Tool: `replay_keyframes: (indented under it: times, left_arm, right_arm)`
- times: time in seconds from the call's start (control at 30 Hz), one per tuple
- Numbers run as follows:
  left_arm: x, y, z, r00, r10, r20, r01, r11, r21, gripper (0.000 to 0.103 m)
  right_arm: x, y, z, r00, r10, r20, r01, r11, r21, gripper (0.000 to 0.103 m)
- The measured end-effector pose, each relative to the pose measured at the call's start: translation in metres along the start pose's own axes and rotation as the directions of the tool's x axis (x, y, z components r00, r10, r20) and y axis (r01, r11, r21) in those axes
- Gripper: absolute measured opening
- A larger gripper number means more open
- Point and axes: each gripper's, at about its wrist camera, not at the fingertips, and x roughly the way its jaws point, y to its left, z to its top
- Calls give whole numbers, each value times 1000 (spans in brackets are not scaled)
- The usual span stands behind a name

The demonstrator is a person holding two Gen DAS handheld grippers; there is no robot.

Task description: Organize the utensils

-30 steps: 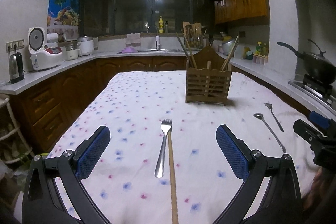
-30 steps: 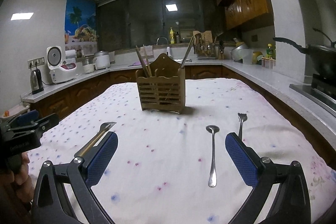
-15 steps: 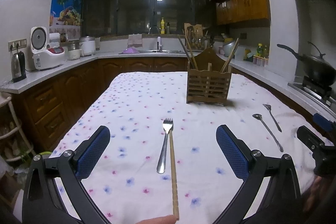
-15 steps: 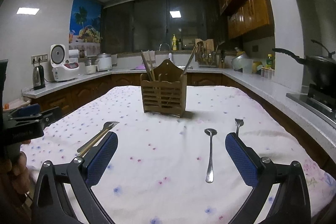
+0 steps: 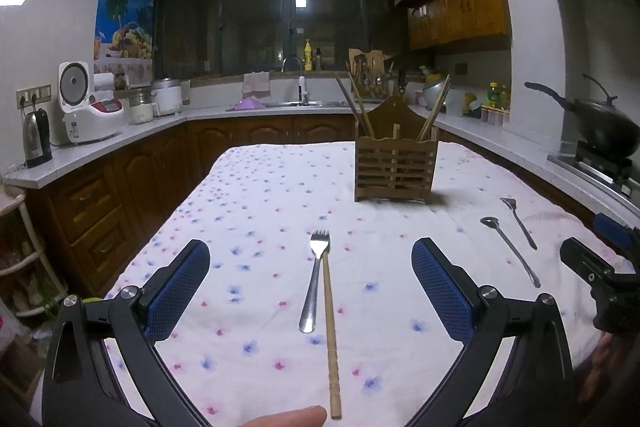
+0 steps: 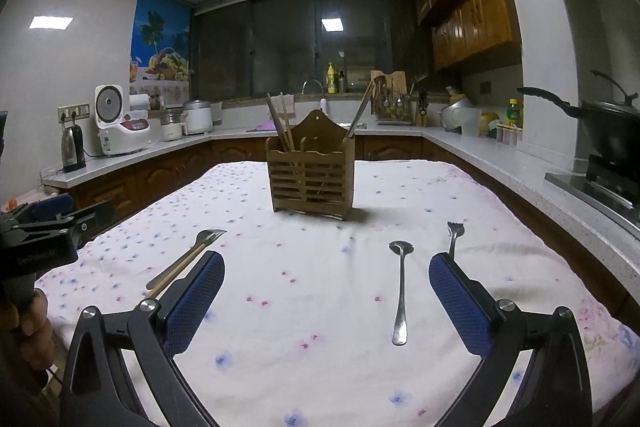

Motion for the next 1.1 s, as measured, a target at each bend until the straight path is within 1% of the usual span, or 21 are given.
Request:
replay_keyframes:
  times: [0.57, 0.83, 1.1]
  left_arm:
    - [-4, -2, 3, 1000, 11, 15, -11, 1000, 15, 103]
    - [-7, -3, 2, 999, 19, 33, -20, 999, 30, 103]
    - [-6, -3, 2, 999, 21, 32, -22, 999, 24, 103]
  right_arm:
    - [2, 1, 3, 1000, 1, 8, -1, 1000, 0, 103]
    - [-3, 6, 7, 1000, 5, 26, -5, 1000, -9, 103]
    - [-3, 8, 6, 999, 7, 31, -7, 1000, -10, 103]
